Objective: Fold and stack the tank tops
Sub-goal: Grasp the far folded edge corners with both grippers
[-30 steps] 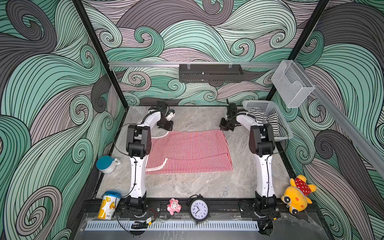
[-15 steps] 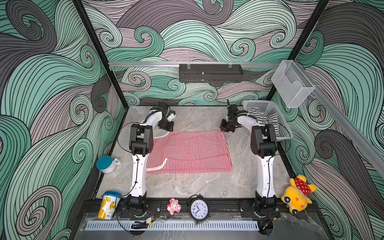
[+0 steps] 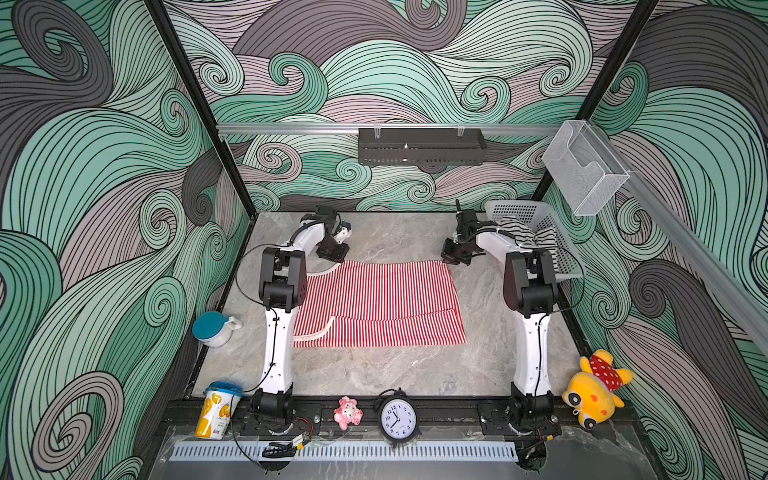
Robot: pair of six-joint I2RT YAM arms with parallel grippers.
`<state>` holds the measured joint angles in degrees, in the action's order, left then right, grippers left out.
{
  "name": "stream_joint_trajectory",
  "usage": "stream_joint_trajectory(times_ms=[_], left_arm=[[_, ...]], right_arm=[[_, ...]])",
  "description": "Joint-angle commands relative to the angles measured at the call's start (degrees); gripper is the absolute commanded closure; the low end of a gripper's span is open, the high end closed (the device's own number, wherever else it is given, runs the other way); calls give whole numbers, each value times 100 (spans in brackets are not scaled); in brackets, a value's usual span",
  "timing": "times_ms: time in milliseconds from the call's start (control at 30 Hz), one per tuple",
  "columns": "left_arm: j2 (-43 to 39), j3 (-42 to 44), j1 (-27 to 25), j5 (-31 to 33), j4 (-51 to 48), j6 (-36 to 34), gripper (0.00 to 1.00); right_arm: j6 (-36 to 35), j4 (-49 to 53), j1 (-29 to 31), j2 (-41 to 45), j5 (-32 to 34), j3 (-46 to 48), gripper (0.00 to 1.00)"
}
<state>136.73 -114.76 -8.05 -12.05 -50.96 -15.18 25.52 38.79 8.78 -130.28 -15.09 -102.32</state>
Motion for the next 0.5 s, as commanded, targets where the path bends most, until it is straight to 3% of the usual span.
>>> stream_joint_trajectory(times_ms=[0, 467], left_arm=[[-234, 86, 41, -34, -48, 59, 100], [-2059, 1995, 67, -122, 787, 191, 100]], right_arm=[[-40, -164, -82, 384, -73, 226, 100], [49, -1236, -148, 1723, -590, 1883, 100]])
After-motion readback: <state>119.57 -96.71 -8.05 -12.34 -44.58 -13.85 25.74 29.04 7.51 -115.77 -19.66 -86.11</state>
